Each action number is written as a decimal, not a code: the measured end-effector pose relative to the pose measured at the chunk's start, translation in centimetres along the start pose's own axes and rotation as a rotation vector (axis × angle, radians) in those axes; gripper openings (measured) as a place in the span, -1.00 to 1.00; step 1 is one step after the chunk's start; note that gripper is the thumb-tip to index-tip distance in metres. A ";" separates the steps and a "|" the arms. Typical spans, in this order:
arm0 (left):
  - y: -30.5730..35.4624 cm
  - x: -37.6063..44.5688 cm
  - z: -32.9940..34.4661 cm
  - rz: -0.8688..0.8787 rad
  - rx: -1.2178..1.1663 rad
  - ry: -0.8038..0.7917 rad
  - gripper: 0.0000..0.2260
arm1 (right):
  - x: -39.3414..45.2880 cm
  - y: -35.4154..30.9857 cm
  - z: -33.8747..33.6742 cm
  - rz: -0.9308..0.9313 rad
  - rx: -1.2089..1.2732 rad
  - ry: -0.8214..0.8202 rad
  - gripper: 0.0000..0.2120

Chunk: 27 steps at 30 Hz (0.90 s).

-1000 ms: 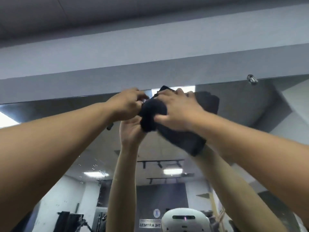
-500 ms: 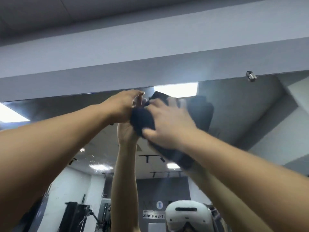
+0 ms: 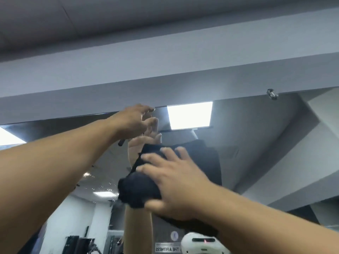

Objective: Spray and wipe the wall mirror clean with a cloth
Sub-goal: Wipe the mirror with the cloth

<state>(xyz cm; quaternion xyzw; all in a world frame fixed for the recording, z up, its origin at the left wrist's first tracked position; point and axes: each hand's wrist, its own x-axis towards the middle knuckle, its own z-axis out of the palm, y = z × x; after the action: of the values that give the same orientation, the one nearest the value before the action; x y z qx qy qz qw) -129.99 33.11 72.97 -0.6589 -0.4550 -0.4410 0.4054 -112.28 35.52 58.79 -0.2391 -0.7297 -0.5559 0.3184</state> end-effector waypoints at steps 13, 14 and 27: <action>-5.9 0.5 -0.1 -0.167 0.071 0.018 -0.46 | 11.9 9.3 -2.2 0.664 -0.040 0.149 -0.37; -6.0 0.5 -0.4 -0.171 0.055 0.000 -0.45 | 12.1 9.2 -2.1 0.673 -0.055 0.147 -0.38; -6.6 0.1 -0.1 -0.209 -0.052 -0.032 -0.34 | 3.8 -5.6 1.6 -0.029 -0.023 -0.016 -0.35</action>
<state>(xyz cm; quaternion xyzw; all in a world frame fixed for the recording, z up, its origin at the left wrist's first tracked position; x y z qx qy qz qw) -136.30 34.73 73.95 -0.6251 -0.5162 -0.4819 0.3325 -119.11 35.52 57.60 -0.2364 -0.7291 -0.5670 0.3017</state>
